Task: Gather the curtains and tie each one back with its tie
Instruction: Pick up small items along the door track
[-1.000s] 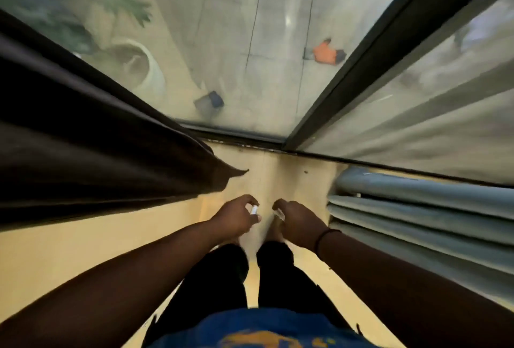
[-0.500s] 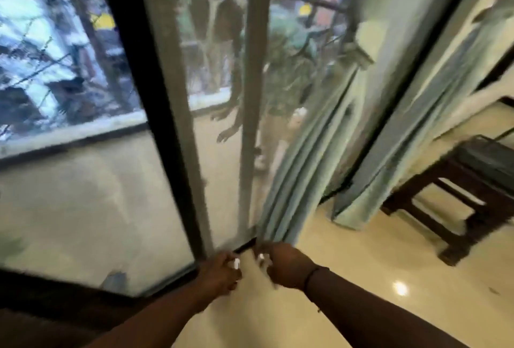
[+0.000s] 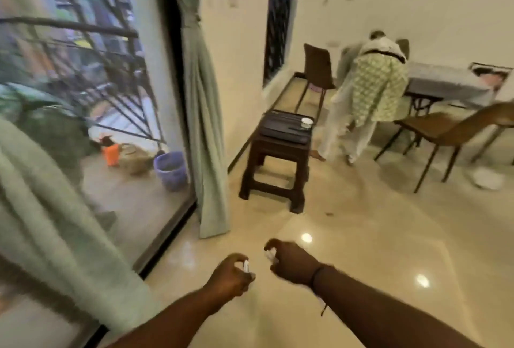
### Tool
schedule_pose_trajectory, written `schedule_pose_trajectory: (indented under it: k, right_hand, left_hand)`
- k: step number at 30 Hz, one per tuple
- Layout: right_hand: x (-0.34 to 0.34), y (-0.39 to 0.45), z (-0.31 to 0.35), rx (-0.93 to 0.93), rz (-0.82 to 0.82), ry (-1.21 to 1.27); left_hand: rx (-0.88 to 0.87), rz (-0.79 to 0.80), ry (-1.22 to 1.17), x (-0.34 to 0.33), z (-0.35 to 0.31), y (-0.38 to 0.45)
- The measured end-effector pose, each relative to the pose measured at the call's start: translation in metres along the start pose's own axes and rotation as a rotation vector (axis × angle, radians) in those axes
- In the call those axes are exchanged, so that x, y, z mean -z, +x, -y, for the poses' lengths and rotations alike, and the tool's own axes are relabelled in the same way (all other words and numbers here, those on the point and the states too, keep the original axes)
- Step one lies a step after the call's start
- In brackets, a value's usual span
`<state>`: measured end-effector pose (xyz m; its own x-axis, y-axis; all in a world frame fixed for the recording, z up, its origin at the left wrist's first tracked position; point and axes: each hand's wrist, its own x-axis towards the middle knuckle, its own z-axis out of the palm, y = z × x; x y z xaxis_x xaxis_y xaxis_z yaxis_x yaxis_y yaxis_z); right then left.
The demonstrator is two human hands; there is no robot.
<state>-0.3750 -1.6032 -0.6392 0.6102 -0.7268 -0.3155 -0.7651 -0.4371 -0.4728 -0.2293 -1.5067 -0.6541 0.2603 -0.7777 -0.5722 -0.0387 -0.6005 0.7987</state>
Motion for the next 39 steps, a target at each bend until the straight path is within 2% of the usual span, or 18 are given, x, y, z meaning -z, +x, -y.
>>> schedule_pose_trajectory:
  k: [4, 7, 15, 20, 26, 30, 35, 39]
  right_hand:
    - [0.062, 0.003, -0.090, -0.160, -0.054, 0.022]
    - [0.089, 0.016, -0.125, -0.216, -0.074, 0.039]
    - [0.167, 0.126, -0.224, -0.257, -0.108, 0.076]
    - [0.241, 0.194, -0.276, -0.283, -0.097, 0.012]
    - [0.333, 0.281, -0.328, -0.267, -0.135, 0.029]
    - [0.387, 0.359, -0.373, -0.155, -0.105, -0.038]
    - [0.430, 0.451, -0.420, -0.096, -0.015, -0.020]
    - [0.462, 0.536, -0.441, 0.041, 0.107, -0.103]
  left_hand:
    - [-0.057, 0.119, 0.037, -0.078, -0.054, 0.036]
    - [-0.040, 0.186, 0.034, -0.104, -0.084, 0.061]
    - [0.006, 0.213, -0.009, -0.170, -0.180, 0.227]
    - [0.011, 0.227, 0.030, -0.181, -0.261, 0.322]
    - [-0.048, 0.147, 0.059, -0.199, -0.363, 0.425]
    - [-0.020, 0.061, 0.002, -0.219, -0.403, 0.494]
    - [0.075, -0.086, -0.086, -0.230, -0.438, 0.554]
    - [0.108, -0.209, -0.230, -0.229, -0.469, 0.602]
